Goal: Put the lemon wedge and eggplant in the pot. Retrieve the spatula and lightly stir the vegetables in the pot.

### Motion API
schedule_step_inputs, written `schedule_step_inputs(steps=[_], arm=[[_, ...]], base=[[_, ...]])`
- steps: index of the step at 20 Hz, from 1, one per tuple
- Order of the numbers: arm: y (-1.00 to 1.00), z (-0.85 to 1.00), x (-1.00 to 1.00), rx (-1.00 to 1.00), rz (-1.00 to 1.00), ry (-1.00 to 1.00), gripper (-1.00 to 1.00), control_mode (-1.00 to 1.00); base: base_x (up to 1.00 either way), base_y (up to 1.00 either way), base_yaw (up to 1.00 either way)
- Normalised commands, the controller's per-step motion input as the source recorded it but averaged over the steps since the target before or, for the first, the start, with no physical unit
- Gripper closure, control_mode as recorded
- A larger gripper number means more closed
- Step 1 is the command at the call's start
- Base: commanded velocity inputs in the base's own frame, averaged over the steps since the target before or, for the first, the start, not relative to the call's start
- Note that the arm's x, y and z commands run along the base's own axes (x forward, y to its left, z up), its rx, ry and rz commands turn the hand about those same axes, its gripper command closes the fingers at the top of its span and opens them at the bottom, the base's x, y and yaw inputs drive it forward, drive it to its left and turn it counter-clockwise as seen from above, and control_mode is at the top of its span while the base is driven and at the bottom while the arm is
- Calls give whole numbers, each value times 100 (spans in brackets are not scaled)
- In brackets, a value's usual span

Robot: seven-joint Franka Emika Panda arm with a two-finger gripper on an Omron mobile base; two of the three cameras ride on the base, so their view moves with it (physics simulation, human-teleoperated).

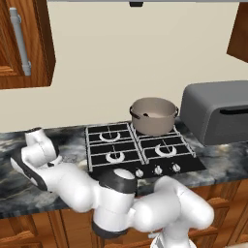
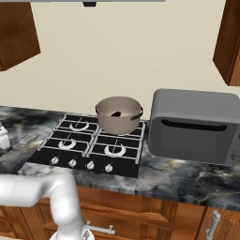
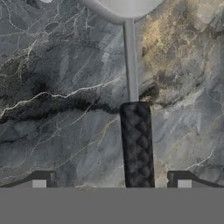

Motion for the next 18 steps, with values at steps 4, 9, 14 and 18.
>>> schedule_step_inputs(steps=[4,9,14,18], arm=[[20,-26,9,-14,0,1,-100,-100],[-2,-21,-5,-5,0,0,-100,-100],[-15,-10,-20,0,0,0,-100,-100],[-22,-10,-36,0,0,0,-100,-100]], base=[[0,0,0],[0,0,0],[0,0,0],[0,0,0]])
